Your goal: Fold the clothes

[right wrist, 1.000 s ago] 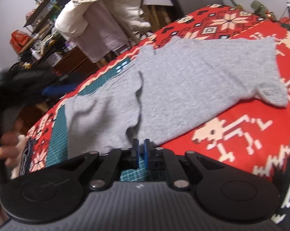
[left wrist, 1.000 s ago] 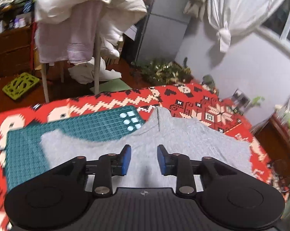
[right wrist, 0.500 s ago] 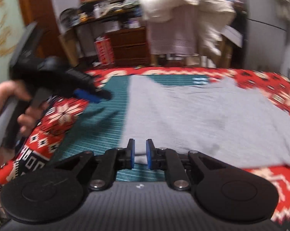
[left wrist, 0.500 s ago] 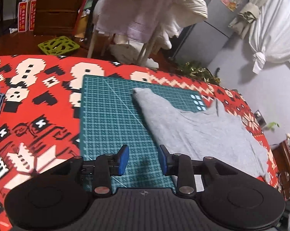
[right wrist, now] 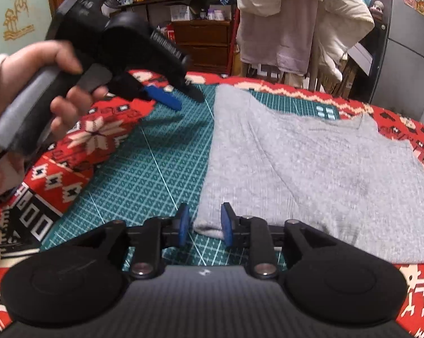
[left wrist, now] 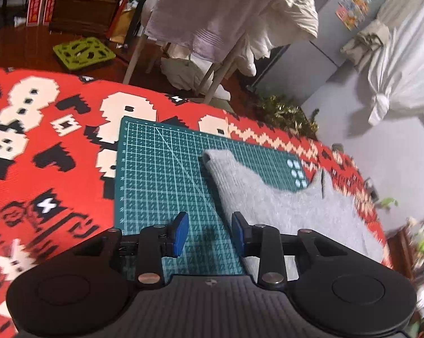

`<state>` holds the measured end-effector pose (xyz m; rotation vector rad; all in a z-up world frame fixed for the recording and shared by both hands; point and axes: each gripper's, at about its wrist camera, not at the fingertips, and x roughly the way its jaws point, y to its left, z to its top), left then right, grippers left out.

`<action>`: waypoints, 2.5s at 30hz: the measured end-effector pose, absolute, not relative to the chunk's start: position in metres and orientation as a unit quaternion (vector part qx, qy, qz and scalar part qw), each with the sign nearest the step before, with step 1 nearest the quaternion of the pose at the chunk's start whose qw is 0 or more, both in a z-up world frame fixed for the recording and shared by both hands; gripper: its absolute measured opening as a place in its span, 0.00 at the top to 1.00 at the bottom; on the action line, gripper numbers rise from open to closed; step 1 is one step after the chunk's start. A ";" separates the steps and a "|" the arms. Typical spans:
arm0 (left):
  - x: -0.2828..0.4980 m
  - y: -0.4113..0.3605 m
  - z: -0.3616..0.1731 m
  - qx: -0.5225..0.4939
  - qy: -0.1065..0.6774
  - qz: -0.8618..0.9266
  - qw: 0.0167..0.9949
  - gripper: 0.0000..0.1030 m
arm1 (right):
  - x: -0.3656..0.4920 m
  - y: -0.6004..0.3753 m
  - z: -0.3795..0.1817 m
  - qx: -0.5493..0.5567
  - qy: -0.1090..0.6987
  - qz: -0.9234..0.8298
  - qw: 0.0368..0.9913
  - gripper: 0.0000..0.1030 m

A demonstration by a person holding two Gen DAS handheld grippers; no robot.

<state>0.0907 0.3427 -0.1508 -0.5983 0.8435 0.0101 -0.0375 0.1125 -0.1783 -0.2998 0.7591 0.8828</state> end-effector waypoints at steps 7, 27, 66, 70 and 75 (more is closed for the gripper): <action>0.123 0.348 -0.165 -0.310 0.386 0.011 0.869 0.66 | -0.041 0.111 -0.183 -0.152 0.345 0.416 0.827 0.77; 0.059 0.369 -0.145 -0.312 0.384 0.077 0.866 0.95 | -0.060 0.100 -0.160 -0.090 0.392 0.474 0.783 0.96; -0.168 0.308 -0.108 -0.295 0.320 0.103 0.894 0.62 | -0.132 0.045 -0.123 -0.064 0.337 0.461 0.818 0.46; -0.184 0.282 -0.107 -0.288 0.322 0.089 0.897 0.54 | -0.140 0.030 -0.117 -0.070 0.315 0.451 0.832 0.34; -0.204 0.259 -0.105 -0.263 0.318 0.086 0.907 0.48 | -0.154 0.016 -0.109 -0.081 0.291 0.449 0.841 0.22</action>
